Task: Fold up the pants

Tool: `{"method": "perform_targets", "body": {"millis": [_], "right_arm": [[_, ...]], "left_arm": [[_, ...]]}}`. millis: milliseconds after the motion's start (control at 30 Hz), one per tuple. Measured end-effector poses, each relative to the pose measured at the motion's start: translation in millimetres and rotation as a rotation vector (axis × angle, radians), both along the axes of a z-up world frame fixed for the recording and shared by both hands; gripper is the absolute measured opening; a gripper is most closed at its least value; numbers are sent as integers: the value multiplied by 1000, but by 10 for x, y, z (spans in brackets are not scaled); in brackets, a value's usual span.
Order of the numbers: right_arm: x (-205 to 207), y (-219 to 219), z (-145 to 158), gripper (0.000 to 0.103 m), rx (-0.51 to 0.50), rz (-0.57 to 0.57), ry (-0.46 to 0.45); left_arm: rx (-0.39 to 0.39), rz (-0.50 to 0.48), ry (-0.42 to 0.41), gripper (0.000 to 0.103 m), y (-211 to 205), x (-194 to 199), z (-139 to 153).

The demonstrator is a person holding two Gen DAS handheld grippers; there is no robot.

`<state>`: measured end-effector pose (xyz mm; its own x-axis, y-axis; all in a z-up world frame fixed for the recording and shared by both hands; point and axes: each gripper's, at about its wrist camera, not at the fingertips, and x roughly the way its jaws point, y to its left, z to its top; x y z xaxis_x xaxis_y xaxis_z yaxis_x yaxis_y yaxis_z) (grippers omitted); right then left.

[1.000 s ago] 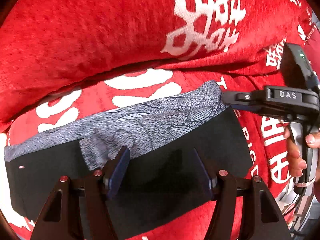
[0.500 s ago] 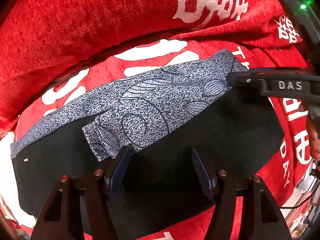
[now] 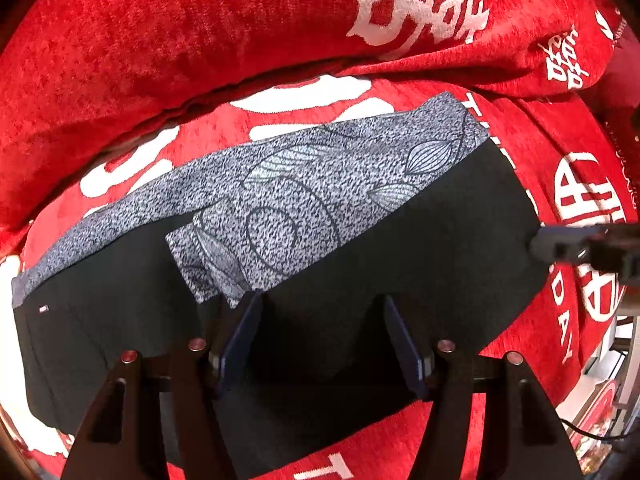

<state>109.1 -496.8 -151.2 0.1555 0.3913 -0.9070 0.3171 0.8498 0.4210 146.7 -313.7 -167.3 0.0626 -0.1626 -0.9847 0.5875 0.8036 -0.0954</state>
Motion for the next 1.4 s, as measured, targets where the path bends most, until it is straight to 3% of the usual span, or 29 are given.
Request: {"method": "perform_targets", "body": {"millis": [100, 233, 367, 600, 767, 1067, 1233, 1300, 1333, 1400], "right_arm": [[-86, -44, -46, 23, 25, -78, -3], [-95, -27, 3, 23, 17, -69, -3], [-117, -6, 164, 24, 27, -60, -22], [-271, 246, 153, 24, 86, -67, 8], [-268, 532, 179, 24, 66, 6, 18], [-77, 1128, 176, 29, 72, 138, 12], [-74, 1408, 196, 36, 19, 190, 23], [-72, 1501, 207, 41, 11, 202, 30], [-67, 1551, 213, 42, 7, 211, 35], [-45, 1648, 228, 47, -7, 235, 39]], "left_arm": [[14, 23, 1, 65, 95, -15, 36], [26, 129, 45, 65, 349, 52, 63], [53, 184, -4, 65, 572, 62, 205], [70, 299, 6, 65, 1009, 51, 258], [73, 370, 39, 65, 1299, -18, 249], [95, 401, 74, 65, 1503, -184, 178], [87, 430, 92, 65, 1569, -235, 168], [83, 443, 101, 83, 1615, -243, 172], [80, 455, 98, 97, 1647, -247, 182], [64, 470, 82, 97, 1733, -261, 223]]}}
